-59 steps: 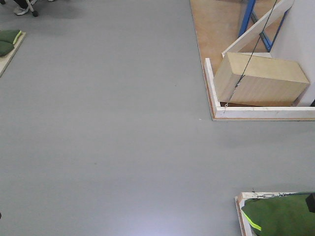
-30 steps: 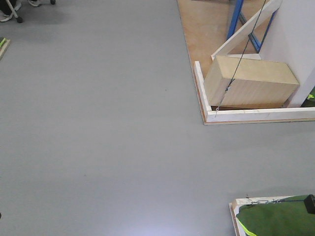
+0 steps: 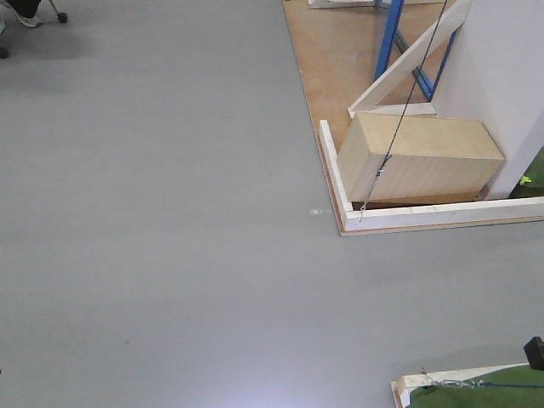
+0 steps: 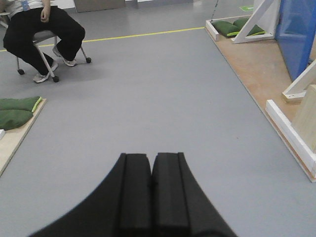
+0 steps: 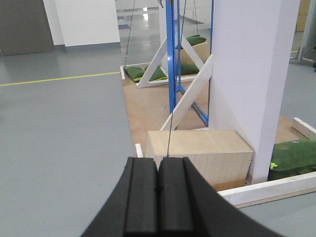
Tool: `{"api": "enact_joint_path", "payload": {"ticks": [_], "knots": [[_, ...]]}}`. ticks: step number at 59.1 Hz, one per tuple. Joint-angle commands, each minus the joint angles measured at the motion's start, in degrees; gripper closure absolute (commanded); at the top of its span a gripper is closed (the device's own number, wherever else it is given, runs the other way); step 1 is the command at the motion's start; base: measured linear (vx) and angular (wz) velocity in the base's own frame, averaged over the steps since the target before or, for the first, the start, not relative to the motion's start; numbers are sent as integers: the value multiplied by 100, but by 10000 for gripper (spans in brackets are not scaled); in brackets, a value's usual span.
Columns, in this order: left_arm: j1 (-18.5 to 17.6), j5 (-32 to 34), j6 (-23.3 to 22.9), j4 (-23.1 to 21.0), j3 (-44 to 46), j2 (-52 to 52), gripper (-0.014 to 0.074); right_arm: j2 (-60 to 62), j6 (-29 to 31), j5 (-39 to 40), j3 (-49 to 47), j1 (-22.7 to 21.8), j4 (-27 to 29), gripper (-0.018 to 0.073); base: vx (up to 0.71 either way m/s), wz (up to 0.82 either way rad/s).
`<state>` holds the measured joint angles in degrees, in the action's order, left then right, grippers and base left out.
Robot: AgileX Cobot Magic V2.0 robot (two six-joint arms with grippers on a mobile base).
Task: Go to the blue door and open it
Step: 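Drive the base forward along the platform toward the blue door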
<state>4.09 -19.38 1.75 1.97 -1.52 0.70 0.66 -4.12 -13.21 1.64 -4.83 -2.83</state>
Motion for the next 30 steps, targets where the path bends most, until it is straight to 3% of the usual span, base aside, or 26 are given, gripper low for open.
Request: {"api": "enact_joint_path", "payload": {"ticks": [1,30], "knots": [[7,465,-13,-29,-72,114,526,93,15,474,120,5,-73,557,22,-2],[7,465,-13,-29,-67,103,526,83,15,474,120,-1,-73,557,23,3]]}}
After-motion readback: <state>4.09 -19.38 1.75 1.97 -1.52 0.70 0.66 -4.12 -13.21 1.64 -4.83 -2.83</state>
